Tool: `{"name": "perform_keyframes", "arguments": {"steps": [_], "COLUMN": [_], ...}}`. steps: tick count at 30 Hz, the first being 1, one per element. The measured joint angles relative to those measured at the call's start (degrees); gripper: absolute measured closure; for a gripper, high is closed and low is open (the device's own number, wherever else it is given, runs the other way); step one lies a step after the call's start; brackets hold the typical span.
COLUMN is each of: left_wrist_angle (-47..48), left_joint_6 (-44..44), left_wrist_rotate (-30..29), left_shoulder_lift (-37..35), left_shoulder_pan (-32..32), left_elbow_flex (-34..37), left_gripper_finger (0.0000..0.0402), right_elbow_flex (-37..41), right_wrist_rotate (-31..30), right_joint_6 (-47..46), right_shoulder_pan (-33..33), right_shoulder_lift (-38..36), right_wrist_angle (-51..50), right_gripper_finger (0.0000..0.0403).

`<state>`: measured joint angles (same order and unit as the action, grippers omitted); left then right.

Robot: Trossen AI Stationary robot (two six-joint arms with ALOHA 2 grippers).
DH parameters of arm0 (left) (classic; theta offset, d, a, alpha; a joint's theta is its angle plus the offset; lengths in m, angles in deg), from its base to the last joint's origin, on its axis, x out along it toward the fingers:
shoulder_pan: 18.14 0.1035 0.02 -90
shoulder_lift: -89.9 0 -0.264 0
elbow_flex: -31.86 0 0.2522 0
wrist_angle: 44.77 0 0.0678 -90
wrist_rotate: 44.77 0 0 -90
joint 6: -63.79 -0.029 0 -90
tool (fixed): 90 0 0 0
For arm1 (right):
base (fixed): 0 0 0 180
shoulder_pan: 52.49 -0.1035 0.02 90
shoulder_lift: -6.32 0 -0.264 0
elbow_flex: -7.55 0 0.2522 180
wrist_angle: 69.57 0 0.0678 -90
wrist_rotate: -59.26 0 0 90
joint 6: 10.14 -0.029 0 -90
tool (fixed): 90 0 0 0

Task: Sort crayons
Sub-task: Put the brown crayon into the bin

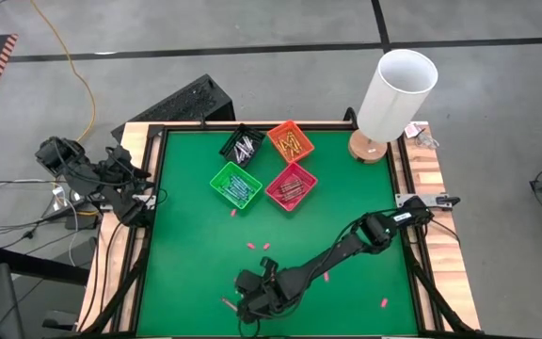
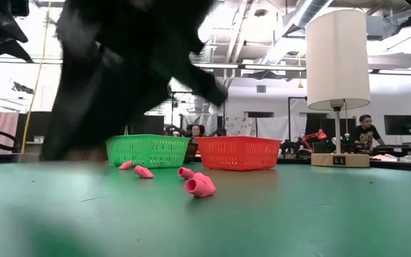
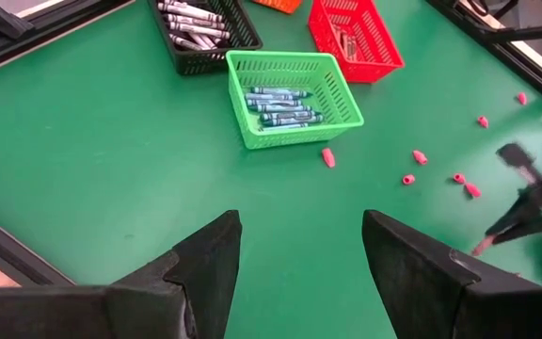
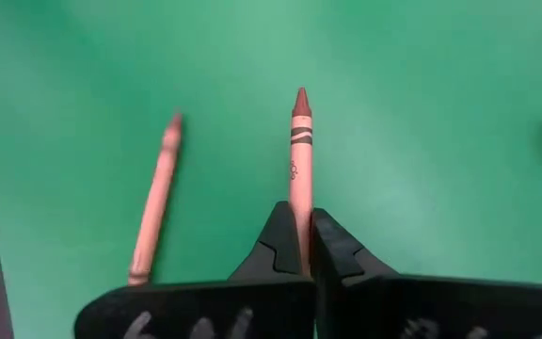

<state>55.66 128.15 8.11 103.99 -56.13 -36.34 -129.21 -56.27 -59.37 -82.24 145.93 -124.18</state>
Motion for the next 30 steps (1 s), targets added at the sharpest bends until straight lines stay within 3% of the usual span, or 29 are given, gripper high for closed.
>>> {"name": "perform_keyframes", "arguments": {"steps": [11, 22, 30], "left_wrist_angle": [-0.17, -0.01, 0.00], "left_joint_6": [0.20, -2.34, -5.51], "left_wrist_rotate": [0.26, 0.26, 0.26], "left_shoulder_lift": [0.00, 0.00, 0.00], "left_shoulder_pan": [-0.02, 0.00, 0.00], "left_elbow_flex": [0.00, 0.00, 0.00], "left_gripper_finger": [0.0189, 0.0189, 0.0189], "right_elbow_flex": [-0.22, -0.33, -0.19], "right_wrist_rotate": [-1.75, -4.48, -5.68], "right_joint_6": [1.68, 23.04, 50.33], "right_shoulder_pan": [5.44, 15.68, 23.51], "right_shoulder_lift": [-10.86, -22.15, -24.71], "right_wrist_angle": [-15.31, -38.02, -49.25], "right_gripper_finger": [0.0403, 0.0403, 0.0403]}}
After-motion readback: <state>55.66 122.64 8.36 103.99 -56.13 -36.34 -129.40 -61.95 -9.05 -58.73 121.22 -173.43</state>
